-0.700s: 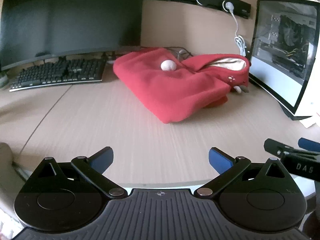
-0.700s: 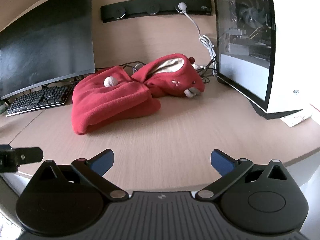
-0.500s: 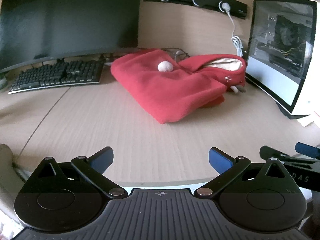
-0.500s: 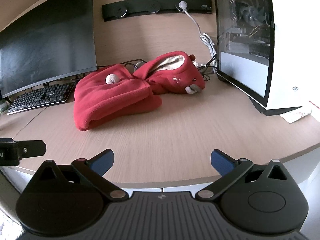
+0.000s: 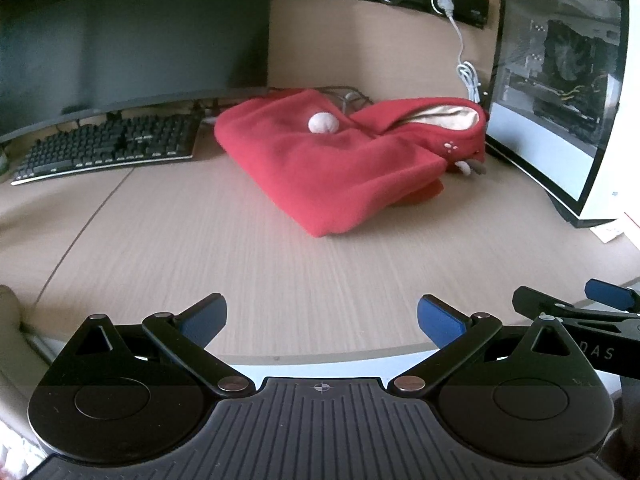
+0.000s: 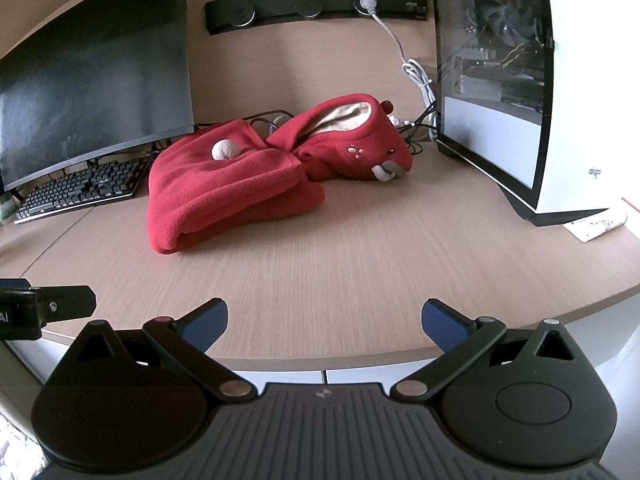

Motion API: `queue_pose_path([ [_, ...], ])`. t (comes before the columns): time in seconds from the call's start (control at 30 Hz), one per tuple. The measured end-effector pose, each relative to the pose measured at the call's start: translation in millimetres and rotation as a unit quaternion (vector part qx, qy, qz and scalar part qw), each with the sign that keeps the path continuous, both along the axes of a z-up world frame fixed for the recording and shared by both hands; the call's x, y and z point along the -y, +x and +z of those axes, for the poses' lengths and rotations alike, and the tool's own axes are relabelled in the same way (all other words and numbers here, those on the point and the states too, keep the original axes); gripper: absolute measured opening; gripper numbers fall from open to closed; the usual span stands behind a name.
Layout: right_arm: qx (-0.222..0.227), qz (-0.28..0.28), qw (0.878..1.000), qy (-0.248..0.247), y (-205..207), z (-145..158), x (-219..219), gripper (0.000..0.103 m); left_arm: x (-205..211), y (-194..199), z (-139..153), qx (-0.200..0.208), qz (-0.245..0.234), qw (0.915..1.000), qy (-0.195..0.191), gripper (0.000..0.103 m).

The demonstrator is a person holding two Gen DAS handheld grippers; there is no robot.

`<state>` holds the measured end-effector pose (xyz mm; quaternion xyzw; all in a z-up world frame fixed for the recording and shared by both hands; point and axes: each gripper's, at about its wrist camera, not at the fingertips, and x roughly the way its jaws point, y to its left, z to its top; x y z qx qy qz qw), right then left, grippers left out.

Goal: Fold clothes
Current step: 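Move both grippers toward the crumpled red fleece jacket on the desk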

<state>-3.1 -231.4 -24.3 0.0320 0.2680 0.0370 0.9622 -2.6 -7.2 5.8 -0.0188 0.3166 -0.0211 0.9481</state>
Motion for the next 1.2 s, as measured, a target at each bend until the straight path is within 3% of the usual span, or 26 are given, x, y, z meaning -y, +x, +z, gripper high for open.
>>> queue_pose_path([
  [1.2, -0.016, 0.007, 1.0, -0.001, 7.1, -6.1, -2.4, 0.103, -2.5, 9.2, -7.1, -0.02, 0.013, 0.9997, -0.003, 0.103],
])
